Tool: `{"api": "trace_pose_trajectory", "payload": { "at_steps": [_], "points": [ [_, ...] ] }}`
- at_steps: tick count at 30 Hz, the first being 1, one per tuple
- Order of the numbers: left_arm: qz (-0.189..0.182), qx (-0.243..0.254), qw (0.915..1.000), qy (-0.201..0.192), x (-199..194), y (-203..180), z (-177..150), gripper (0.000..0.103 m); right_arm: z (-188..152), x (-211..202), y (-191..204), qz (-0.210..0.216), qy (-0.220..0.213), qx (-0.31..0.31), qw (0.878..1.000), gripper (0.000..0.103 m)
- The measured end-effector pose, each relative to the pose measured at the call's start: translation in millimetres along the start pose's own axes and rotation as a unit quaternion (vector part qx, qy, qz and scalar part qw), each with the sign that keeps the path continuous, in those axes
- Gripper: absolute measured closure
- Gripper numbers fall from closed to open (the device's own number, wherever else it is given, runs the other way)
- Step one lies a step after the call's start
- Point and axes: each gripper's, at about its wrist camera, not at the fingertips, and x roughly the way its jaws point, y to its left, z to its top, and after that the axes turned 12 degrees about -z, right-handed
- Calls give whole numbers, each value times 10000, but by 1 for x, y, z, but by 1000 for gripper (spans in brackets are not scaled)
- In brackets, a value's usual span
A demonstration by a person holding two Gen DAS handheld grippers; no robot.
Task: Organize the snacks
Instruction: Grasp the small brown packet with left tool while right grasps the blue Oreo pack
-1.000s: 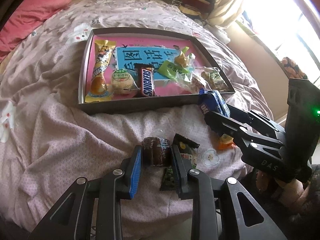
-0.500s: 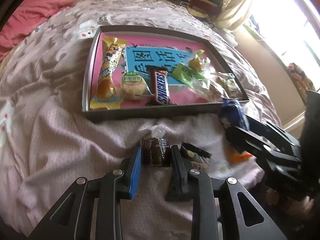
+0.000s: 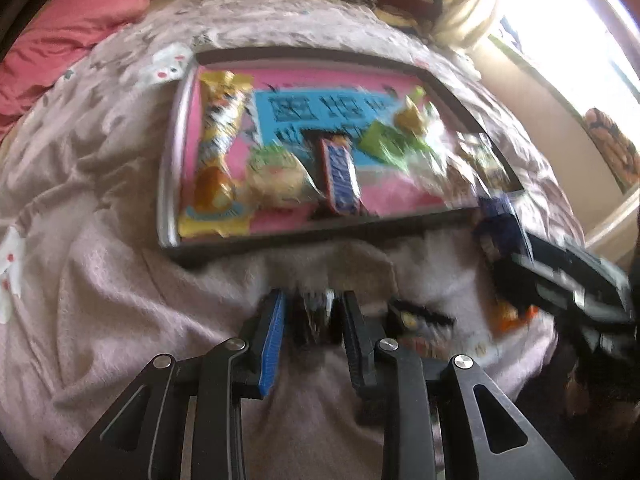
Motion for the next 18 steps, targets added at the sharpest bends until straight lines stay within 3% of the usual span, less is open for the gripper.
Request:
{"api": "trace_pose_trajectory", "payload": {
  "at_steps": [9, 18],
  "points": [
    [124, 57, 9999, 53, -3, -7, -12, 75, 1, -2, -2, -2, -56, 53, 10000, 52],
    [-26, -125, 9987, -500, -49, -9, 4, 75, 7, -18, -12, 26, -383, 254, 9989, 52]
  ]
}}
